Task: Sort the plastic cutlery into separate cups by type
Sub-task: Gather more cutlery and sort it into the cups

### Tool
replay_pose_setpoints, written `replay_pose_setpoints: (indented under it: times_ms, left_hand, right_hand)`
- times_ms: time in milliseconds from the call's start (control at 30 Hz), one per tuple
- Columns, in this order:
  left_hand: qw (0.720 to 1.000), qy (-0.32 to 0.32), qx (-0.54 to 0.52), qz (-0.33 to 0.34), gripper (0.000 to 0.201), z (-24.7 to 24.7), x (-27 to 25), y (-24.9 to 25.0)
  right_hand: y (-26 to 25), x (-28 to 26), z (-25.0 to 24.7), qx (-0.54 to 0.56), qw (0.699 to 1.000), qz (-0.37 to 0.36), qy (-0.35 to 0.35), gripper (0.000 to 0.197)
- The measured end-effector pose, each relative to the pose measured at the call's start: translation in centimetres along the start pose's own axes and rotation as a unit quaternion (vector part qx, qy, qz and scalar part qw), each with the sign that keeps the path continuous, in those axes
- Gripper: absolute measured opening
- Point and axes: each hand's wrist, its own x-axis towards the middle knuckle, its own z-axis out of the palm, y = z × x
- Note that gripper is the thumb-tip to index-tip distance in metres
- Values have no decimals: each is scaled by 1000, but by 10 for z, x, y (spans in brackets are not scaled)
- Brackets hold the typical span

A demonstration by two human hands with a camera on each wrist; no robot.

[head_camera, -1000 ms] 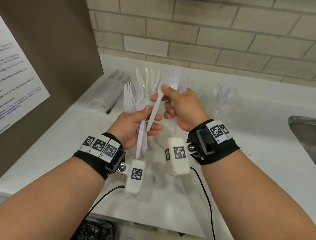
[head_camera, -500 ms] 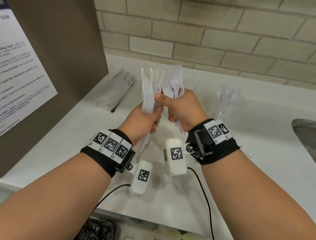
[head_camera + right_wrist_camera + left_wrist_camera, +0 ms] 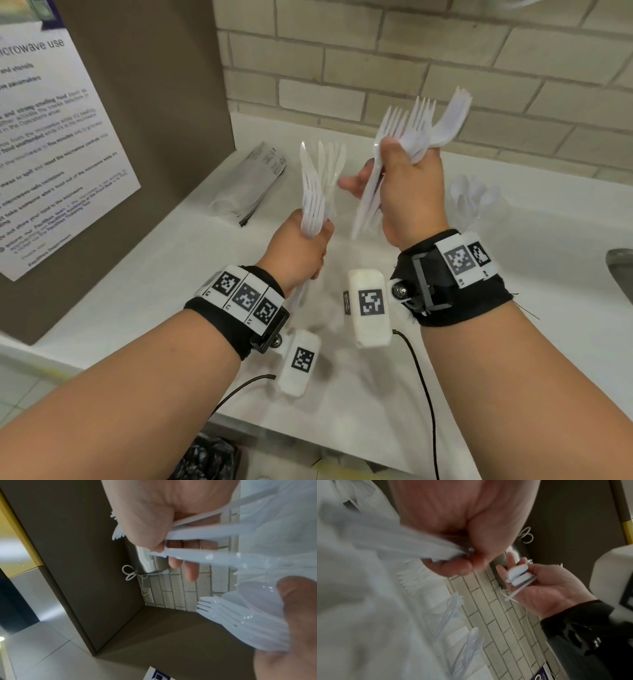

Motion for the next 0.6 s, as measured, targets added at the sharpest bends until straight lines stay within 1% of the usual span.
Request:
replay_pose_setpoints:
  times_ms: [33,100,167,233,333,367,433,467,533,600]
  left_hand:
    - [1000,17,10,-1,21,-1,3,0]
    - [997,51,49,4,34,-2,7,-1]
    - [992,86,85,23,35,-2,8,1]
    - [989,109,90,40,40,-4,9,2]
    - [989,110,94,42,46,-2,11,5]
    - [989,101,97,42,45,-1,11,5]
    - [991,79,101,47,41,0,9,6]
    - [992,70,93,45,42,1,7,6]
    - [996,54,61,37,47,-1,5,9]
    - [998,36,45,24,53,-2,3,12]
  right_hand:
    - [3,-1,0,-45,999,-9,-11,28]
    - [14,-5,2,-153,987,-23,-32,33]
    - [23,-11,2,-210,975,-14,-71,36]
    - [28,-19,1,-199,974,20,-108,35]
    - [30,-29,3,-148,976,81,-136,30]
    - [31,-30,5,-153,975,87,-134,26]
    - [33,-27,7,-181,974,85,-110,12]
    - [33,-26,8,-191,973,87,-97,8]
    - [34,-24,9,-193,974,88,-73,11]
    - [35,-22,10,-165,983,75,-39,5]
